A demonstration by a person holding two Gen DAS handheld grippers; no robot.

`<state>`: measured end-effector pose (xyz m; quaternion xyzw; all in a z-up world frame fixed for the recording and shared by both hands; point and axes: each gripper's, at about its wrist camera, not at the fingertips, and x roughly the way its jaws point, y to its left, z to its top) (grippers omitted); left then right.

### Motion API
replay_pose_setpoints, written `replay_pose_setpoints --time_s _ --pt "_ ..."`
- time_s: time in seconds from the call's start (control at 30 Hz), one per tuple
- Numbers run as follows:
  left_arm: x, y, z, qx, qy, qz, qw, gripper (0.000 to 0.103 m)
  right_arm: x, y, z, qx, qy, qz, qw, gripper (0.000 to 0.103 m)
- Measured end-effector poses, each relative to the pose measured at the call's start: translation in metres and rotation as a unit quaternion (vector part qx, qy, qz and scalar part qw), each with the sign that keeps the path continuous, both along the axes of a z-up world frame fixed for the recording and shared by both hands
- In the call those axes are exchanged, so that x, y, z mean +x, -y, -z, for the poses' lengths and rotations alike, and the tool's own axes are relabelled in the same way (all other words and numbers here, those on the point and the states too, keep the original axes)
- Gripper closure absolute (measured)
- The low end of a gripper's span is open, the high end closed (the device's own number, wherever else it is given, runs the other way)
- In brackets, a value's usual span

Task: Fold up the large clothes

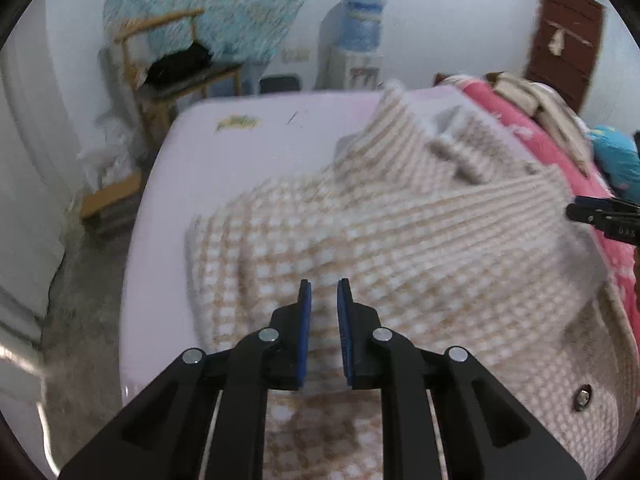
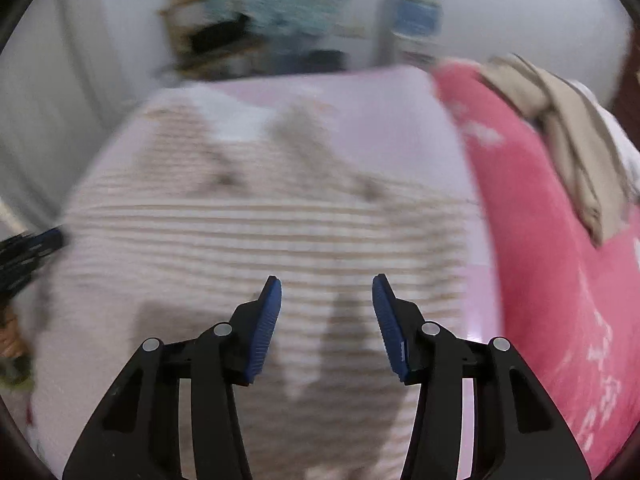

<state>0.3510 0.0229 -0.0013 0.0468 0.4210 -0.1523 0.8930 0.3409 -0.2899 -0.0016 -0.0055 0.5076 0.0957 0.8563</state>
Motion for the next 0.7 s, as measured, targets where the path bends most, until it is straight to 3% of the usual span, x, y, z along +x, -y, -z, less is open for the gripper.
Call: replay_pose_setpoints --time_s 0.13,0.23,0.33,0.43,0.5,0.57,0.63,0.7 --pt "-0.002 0.026 -0.011 -0.02 -0.005 0.035 0.9992 0.087 -0.015 -0.057 0.004 0.001 0.007 -0.074 0.997 0.056" --pt "0.01 0.041 0.013 0.013 -0.053 0.024 0.9982 0.084 -0.015 -0.081 0.041 -0.033 -0.022 -0.09 0.995 0.056" --pt "0.012 0.037 0.02 0.01 -0.058 0.022 0.998 0.084 -0.021 -0.079 0.033 -0.034 -0.015 -0.087 0.995 0.056" --pt "0.006 0.03 0.008 -0.016 -0.041 0.027 0.9986 0.084 -0.031 -0.073 0.018 0.006 -0.009 -0.082 0.997 0.057" --pt "0.003 0.029 0.001 -0.037 -0.028 0.043 0.998 0.084 -0.036 -0.081 0.02 0.002 -0.001 -0.1 0.995 0.057" --pt "0.006 0.031 0.005 -0.056 -0.041 0.049 0.9964 0.083 -0.039 -0.088 0.032 -0.006 -0.005 -0.105 0.994 0.056" --pt "0.013 0.039 0.02 -0.036 -0.068 0.043 0.9961 0.083 -0.045 -0.091 0.029 -0.014 0.004 -0.105 0.994 0.056" --pt "0.009 0.045 0.027 -0.02 -0.057 0.047 0.9971 0.083 -0.047 -0.087 0.024 0.002 -0.004 -0.101 0.995 0.059"
